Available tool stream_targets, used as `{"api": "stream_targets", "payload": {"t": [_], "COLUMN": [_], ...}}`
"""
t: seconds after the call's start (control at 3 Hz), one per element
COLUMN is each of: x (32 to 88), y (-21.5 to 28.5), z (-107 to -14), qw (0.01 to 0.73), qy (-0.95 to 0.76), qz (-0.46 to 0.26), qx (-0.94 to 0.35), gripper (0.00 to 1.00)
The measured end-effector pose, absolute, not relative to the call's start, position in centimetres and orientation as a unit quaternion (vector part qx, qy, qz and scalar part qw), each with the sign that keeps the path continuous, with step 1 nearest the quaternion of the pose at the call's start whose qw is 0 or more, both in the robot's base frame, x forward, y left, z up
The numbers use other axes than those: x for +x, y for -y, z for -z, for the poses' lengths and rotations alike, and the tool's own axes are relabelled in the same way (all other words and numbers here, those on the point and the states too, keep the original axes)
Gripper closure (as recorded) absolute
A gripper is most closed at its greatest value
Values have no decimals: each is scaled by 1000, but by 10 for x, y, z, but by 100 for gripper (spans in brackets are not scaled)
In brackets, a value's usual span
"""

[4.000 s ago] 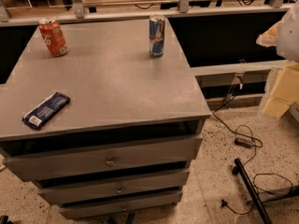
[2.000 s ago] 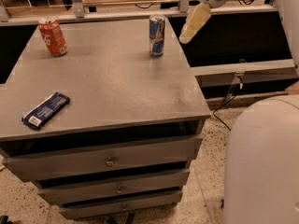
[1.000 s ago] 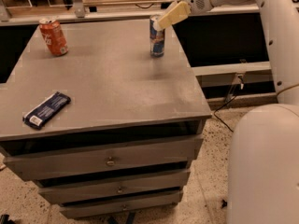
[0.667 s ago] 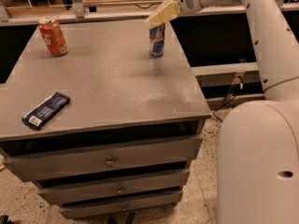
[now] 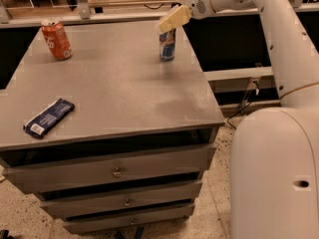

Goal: Move redbull can near coke can

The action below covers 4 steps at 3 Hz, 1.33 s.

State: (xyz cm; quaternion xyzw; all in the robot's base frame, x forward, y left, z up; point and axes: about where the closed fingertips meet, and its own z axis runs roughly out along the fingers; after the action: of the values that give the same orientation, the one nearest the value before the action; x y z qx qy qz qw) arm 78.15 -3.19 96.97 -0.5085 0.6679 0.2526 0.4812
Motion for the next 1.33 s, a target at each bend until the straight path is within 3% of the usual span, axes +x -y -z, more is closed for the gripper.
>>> {"api": "stream_targets", "payload": {"t": [1.0, 1.33], "x": [787, 787], "y": [36, 33], "z": [-928, -926], "qw": [452, 450], "qy": [-696, -695], "qz": [-267, -269], "qx": [-491, -492], "gripper": [4, 28]}}
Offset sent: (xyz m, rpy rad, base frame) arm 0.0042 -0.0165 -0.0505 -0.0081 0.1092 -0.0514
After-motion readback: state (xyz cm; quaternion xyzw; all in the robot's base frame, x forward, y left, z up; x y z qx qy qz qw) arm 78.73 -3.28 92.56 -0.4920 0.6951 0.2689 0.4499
